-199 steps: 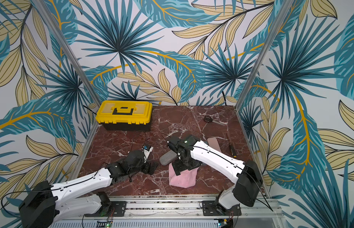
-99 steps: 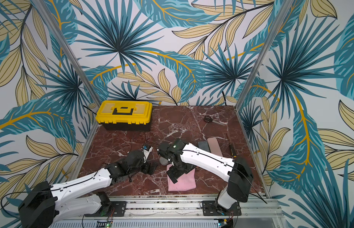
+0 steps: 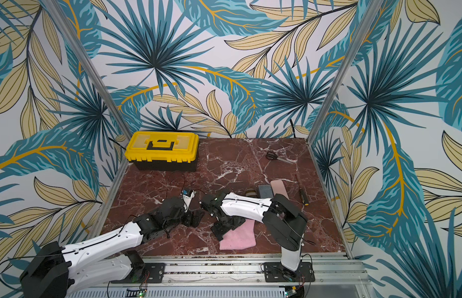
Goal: Wipe the eyeglass case
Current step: Pick up the cleaning item at the center of the board, then place the cleaning item at the center of the board.
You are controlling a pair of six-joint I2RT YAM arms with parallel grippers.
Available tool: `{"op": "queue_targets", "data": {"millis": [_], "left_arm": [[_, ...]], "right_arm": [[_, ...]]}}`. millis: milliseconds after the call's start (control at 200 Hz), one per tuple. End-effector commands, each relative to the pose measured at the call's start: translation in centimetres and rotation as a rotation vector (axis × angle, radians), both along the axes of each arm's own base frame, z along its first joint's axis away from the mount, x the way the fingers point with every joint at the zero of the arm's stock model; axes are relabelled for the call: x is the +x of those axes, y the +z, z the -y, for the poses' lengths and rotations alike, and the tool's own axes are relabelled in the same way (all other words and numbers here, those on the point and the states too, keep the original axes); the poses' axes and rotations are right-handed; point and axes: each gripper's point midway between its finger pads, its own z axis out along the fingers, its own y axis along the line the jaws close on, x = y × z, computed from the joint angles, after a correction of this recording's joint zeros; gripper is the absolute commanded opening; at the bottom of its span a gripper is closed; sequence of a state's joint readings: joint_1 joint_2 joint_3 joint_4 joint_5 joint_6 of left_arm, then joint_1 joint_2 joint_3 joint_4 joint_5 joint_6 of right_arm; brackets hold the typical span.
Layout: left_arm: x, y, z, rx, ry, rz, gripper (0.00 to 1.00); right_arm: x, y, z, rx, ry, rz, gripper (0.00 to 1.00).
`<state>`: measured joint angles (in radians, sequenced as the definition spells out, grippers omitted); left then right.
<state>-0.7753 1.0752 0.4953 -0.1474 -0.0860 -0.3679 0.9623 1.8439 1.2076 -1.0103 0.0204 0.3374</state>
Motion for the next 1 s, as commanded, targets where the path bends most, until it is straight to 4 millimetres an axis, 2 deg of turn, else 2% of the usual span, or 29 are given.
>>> {"op": "queue_targets", "data": {"millis": [0, 100, 125, 190, 270, 315, 416, 486, 516, 546, 596, 666, 746, 816, 861, 997], "left_arm": [[-0.4, -0.6, -0.4, 0.001, 0.003, -0.005, 0.98], [-0.2, -0.4, -0.4, -0.003, 0.004, 0.0, 0.98], [-0.2, -0.3, -0.2, -0.006, 0.0, 0.004, 0.98], [0.0, -0.3, -0.1, -0.009, -0.003, 0.011, 0.98], [0.1, -0.1, 0.2, -0.006, -0.012, 0.012, 0.98], [0.1, -0.1, 0.2, 0.007, -0.023, 0.003, 0.98], [-0.2, -0.3, 0.1, 0.048, -0.042, -0.014, 0.98], [-0.1, -0.2, 0.0, 0.051, -0.043, -0.002, 0.98], [0.0, -0.1, 0.0, 0.047, -0.044, 0.006, 0.98], [0.1, 0.1, 0.2, 0.039, -0.044, 0.015, 0.98], [0.2, 0.3, 0.4, 0.026, -0.045, 0.023, 0.98], [0.4, 0.5, 0.8, 0.012, -0.05, 0.026, 0.98], [0.4, 0.5, 0.9, 0.019, -0.052, 0.021, 0.98], [0.3, 0.5, 0.7, 0.025, -0.053, 0.017, 0.98], [0.2, 0.5, 0.6, 0.027, -0.055, 0.017, 0.98], [0.1, 0.4, 0.5, 0.027, -0.058, 0.031, 0.98]], "right_arm": [[-1.4, -2.5, 1.9, -0.053, -0.075, -0.093, 0.89], [-2.1, -3.6, 3.2, -0.066, -0.139, -0.141, 0.72], [-2.2, -3.8, 3.3, -0.062, -0.146, -0.146, 0.66], [-1.9, -4.0, 3.1, -0.046, -0.153, -0.14, 0.37], [-1.0, -2.4, 2.1, 0.004, -0.146, -0.102, 0.1], [-0.4, -0.6, 1.2, 0.055, -0.142, -0.072, 0.0], [1.0, 4.6, -0.5, 0.203, -0.141, 0.005, 0.0], [1.8, 7.7, -1.8, 0.382, -0.188, 0.022, 0.0], [1.9, 8.7, -2.7, 0.474, -0.212, 0.018, 0.0], [2.9, 9.6, -3.1, 0.575, -0.266, 0.017, 0.0], [3.2, 10.1, -4.3, 0.733, -0.348, -0.035, 0.0], [3.3, 9.4, -6.4, 0.904, -0.45, -0.131, 0.0], [2.8, 7.2, -7.1, 0.938, -0.52, -0.204, 0.0], [2.4, 5.0, -5.4, 0.883, -0.571, -0.198, 0.0], [2.2, 3.6, -3.6, 0.833, -0.611, -0.186, 0.0], [0.0, 0.0, 1.6, 0.562, -0.657, -0.168, 0.0]]}}
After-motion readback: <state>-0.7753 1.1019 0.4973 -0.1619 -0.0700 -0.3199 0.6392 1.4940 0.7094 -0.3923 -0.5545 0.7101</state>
